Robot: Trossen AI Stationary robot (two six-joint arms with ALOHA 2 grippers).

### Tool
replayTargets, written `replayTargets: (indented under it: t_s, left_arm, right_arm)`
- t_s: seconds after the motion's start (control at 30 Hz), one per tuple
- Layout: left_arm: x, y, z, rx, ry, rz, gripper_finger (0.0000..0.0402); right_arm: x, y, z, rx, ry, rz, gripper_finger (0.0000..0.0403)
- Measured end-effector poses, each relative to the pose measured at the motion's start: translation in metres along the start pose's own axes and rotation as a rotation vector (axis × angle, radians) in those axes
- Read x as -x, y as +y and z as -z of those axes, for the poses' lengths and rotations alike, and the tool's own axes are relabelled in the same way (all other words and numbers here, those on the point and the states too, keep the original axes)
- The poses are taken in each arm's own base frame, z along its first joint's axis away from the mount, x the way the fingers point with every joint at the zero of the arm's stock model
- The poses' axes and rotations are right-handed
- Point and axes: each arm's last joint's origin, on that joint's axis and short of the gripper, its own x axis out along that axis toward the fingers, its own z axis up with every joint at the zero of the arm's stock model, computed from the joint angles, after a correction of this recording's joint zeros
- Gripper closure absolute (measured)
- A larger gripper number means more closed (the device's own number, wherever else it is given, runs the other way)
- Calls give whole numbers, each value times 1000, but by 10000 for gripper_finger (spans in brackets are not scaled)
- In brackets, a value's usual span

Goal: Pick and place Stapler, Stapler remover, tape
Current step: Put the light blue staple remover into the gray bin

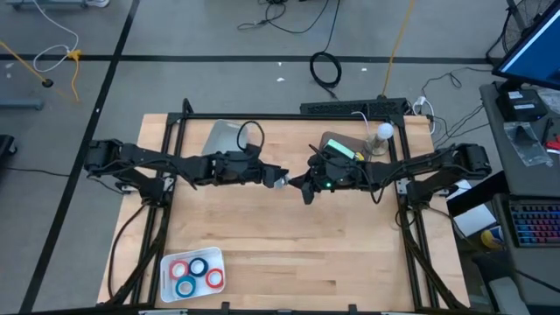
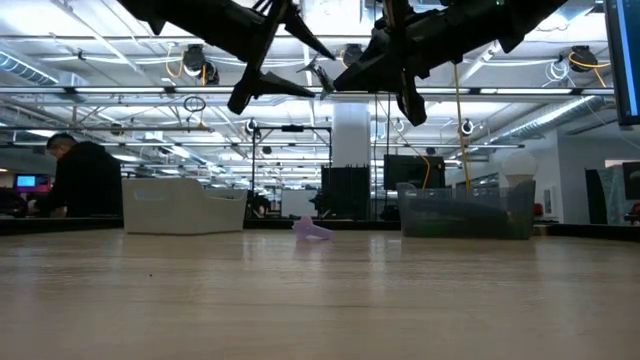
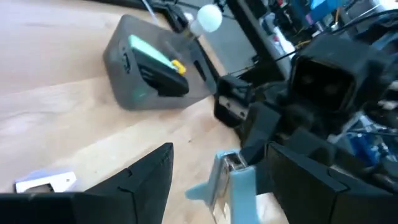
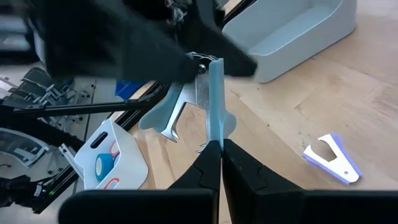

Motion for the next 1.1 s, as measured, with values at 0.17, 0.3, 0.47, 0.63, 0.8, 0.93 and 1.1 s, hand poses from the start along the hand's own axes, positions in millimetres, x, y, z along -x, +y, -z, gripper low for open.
replayTargets:
  t_s: [0.17,0.3,0.47,0.63,0.8,0.93,1.1]
  left_arm:
    - [-4,3,3,15,10,-10,144]
    - [-5,4,4,24,16,-18,145]
    - [-5,5,4,33,14,-26,170]
    - [-5,4,2,24,4,-13,254]
    - [-6,4,-2,-21,-1,7,348]
    - [-6,4,-3,-50,10,18,360]
    - [-6,8,-1,-53,39,-9,358]
  right_arm:
    - [0,-2,-2,-4,-6,7,403]
    - [0,-3,-2,-3,-14,17,403]
    - [0,-3,-3,-4,-20,24,403]
    - [-1,-3,-2,-5,-18,24,403]
    - [-1,-3,-2,-3,-16,22,403]
    - [-1,-4,-2,4,-16,24,398]
    - [-1,-3,-2,19,6,3,370]
